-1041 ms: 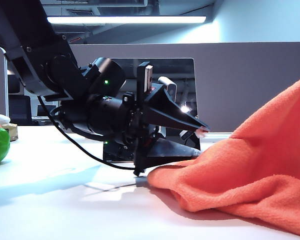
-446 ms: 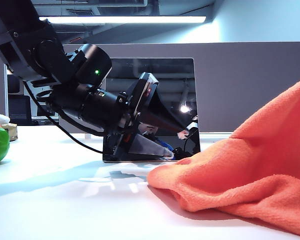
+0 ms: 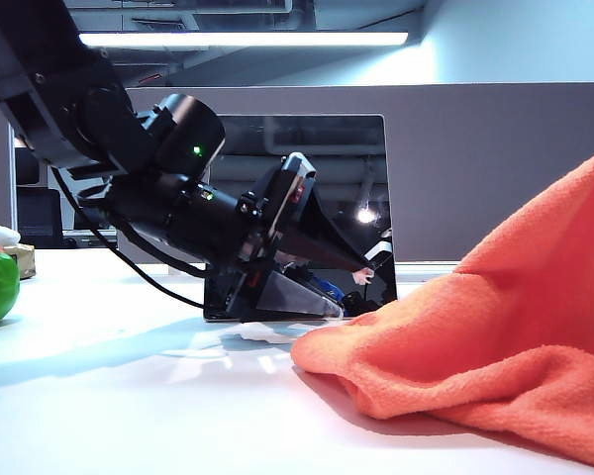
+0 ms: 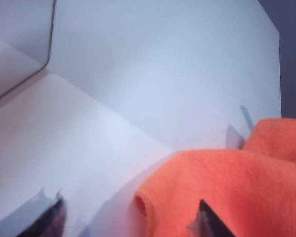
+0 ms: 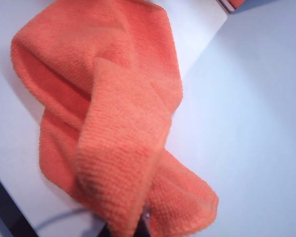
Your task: Pick up the cloth from the table and use it to cover the mirror.
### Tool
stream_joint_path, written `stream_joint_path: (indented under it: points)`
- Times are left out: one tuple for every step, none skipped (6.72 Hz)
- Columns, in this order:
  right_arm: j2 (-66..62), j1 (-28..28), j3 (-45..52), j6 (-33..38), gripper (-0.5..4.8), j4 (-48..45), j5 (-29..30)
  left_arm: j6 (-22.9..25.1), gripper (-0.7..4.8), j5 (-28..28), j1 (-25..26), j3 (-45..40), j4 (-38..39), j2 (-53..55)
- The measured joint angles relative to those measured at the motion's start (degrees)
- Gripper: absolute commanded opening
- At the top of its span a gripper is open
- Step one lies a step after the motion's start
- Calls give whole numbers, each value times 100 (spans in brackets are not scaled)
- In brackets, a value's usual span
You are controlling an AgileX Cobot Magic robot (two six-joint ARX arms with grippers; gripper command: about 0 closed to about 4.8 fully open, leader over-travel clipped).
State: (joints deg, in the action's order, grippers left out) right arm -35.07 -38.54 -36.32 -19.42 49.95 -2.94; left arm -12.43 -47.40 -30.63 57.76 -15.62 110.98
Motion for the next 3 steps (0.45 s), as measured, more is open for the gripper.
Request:
stream_joint_path:
  points:
    - [0,0,0,0,-7,2,2,-7,342,7,-26,118,7,94]
    - [0,0,0,0,-7,0,4,-4,342,2,-103,317,37,164]
    - [0,0,0,0,-7,0,4,-7,342,0,-186,415,44,179]
